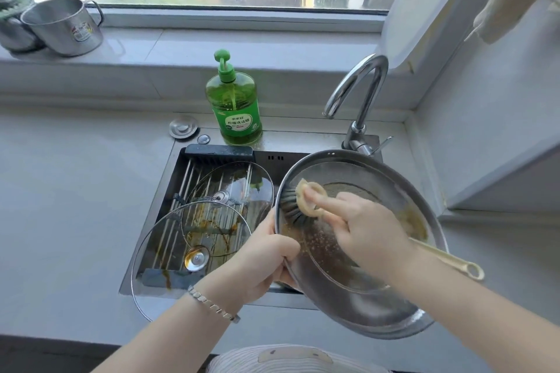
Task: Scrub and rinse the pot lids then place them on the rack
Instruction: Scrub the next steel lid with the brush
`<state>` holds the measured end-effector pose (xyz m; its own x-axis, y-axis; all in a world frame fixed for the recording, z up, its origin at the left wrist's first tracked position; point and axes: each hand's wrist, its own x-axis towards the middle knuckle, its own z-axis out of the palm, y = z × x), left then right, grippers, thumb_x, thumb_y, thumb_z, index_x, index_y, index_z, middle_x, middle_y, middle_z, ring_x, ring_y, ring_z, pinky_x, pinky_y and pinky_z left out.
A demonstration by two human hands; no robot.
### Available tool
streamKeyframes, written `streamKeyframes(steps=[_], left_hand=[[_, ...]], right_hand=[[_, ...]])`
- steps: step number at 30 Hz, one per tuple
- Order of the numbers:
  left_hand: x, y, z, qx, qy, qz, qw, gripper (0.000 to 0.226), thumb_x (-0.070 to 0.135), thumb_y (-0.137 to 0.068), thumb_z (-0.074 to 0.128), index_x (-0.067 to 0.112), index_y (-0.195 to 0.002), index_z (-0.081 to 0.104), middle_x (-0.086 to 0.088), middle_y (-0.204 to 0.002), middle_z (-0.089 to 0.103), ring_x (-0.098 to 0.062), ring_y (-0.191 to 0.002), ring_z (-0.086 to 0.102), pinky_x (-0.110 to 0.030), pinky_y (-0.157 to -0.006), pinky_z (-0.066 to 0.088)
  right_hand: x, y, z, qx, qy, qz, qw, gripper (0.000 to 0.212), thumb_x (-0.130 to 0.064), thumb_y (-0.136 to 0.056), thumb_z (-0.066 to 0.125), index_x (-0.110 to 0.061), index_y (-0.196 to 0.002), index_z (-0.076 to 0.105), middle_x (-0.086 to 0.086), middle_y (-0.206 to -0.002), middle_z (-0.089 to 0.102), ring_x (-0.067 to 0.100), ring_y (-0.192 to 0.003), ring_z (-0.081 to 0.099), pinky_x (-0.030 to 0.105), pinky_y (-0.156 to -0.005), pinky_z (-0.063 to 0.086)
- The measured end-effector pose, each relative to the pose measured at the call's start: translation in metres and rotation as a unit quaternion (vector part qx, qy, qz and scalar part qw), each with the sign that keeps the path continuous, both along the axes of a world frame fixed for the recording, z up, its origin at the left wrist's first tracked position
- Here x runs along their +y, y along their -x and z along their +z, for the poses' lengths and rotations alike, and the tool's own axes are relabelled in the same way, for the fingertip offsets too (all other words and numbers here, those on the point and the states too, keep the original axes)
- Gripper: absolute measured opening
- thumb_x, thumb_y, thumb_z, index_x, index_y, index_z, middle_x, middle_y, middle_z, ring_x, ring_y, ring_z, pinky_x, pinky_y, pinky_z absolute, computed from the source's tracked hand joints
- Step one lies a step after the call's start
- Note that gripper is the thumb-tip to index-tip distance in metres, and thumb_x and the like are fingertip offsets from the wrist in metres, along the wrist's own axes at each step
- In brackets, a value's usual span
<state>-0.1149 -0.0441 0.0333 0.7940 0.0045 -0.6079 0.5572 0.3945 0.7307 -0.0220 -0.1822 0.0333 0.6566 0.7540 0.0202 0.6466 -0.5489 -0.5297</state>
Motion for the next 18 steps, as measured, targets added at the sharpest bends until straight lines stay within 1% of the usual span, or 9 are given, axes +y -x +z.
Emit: streamKeyframes(steps=[2,5,7,9,11,13,14,16,18], left_hand=[[-0.002,0.001,0.002,0.008,0.023,-0.004,1.000,0.070,-0.006,-0.050,0.037,0.014,-0.116,0.049,-0.009,-0.070,0.063,-0.025,-0.054,0.061,-0.035,-0.047,0.052],[0.009,0.004,0.008,0.002,0.013,0.012,1.000,0.069,-0.006,-0.051,0.040,0.019,-0.115,0.049,-0.006,-0.072,0.066,-0.024,-0.055,0.064,-0.039,-0.047,0.055],[0.017,0.004,0.011,-0.005,-0.014,0.013,1.000,0.072,-0.006,-0.052,0.041,0.023,-0.118,0.048,-0.011,-0.084,0.067,-0.027,-0.061,0.066,-0.044,-0.052,0.057],[0.016,0.002,0.013,0.000,-0.031,-0.005,0.999,0.070,-0.005,-0.053,0.042,0.027,-0.115,0.048,-0.017,-0.097,0.065,-0.030,-0.066,0.067,-0.043,-0.052,0.057],[0.008,-0.001,0.014,0.010,-0.021,-0.022,0.999,0.069,-0.005,-0.053,0.040,0.025,-0.115,0.049,-0.019,-0.096,0.064,-0.031,-0.065,0.066,-0.043,-0.050,0.057],[0.005,-0.004,0.012,0.006,0.001,-0.020,1.000,0.071,-0.006,-0.054,0.040,0.019,-0.120,0.047,-0.019,-0.092,0.063,-0.031,-0.064,0.064,-0.041,-0.049,0.056],[0.008,-0.005,0.013,0.001,0.002,-0.013,1.000,0.072,-0.006,-0.054,0.040,0.017,-0.121,0.047,-0.018,-0.090,0.064,-0.029,-0.062,0.064,-0.037,-0.048,0.054],[0.017,-0.004,0.015,-0.006,-0.018,0.003,1.000,0.070,-0.006,-0.052,0.041,0.018,-0.117,0.049,-0.012,-0.080,0.066,-0.025,-0.058,0.064,-0.032,-0.045,0.052],[0.023,-0.002,0.017,-0.010,-0.052,0.006,0.999,0.066,-0.005,-0.052,0.042,0.026,-0.109,0.050,-0.011,-0.083,0.067,-0.023,-0.058,0.065,-0.033,-0.046,0.053]], right_hand=[[0.004,-0.028,-0.005,-0.049,-0.008,-0.060,0.997,0.048,-0.026,-0.091,0.038,-0.048,-0.134,0.035,-0.004,-0.074,0.047,0.024,-0.068,0.052,0.030,-0.053,0.035],[-0.015,-0.067,-0.017,-0.073,0.112,-0.133,0.982,0.050,-0.020,-0.096,0.042,-0.049,-0.136,0.035,-0.001,-0.083,0.048,0.027,-0.082,0.055,0.031,-0.057,0.035],[-0.027,-0.067,-0.019,-0.094,0.166,-0.148,0.970,0.049,-0.021,-0.096,0.041,-0.048,-0.137,0.036,0.003,-0.090,0.052,0.032,-0.089,0.056,0.035,-0.064,0.041],[-0.019,-0.059,-0.017,-0.086,0.127,-0.147,0.977,0.050,-0.019,-0.095,0.043,-0.046,-0.137,0.037,0.006,-0.092,0.054,0.033,-0.086,0.057,0.035,-0.063,0.039],[0.001,-0.048,-0.013,-0.099,0.048,-0.112,0.988,0.055,-0.012,-0.090,0.048,-0.044,-0.135,0.042,0.005,-0.082,0.055,0.032,-0.073,0.057,0.032,-0.055,0.034],[0.016,-0.039,-0.010,-0.164,-0.025,-0.062,0.984,0.057,-0.008,-0.081,0.054,-0.037,-0.129,0.053,0.003,-0.067,0.052,0.030,-0.052,0.053,0.030,-0.043,0.033],[0.017,-0.041,-0.008,-0.194,-0.034,-0.064,0.978,0.057,-0.008,-0.079,0.055,-0.036,-0.128,0.054,0.002,-0.066,0.052,0.030,-0.049,0.051,0.029,-0.042,0.033],[0.006,-0.058,-0.006,-0.177,0.026,-0.102,0.979,0.057,-0.009,-0.089,0.049,-0.043,-0.134,0.044,0.003,-0.078,0.054,0.031,-0.062,0.054,0.032,-0.051,0.037],[-0.008,-0.070,-0.007,-0.119,0.129,-0.133,0.975,0.055,-0.015,-0.094,0.042,-0.049,-0.137,0.034,0.003,-0.096,0.056,0.033,-0.083,0.057,0.035,-0.062,0.040]])
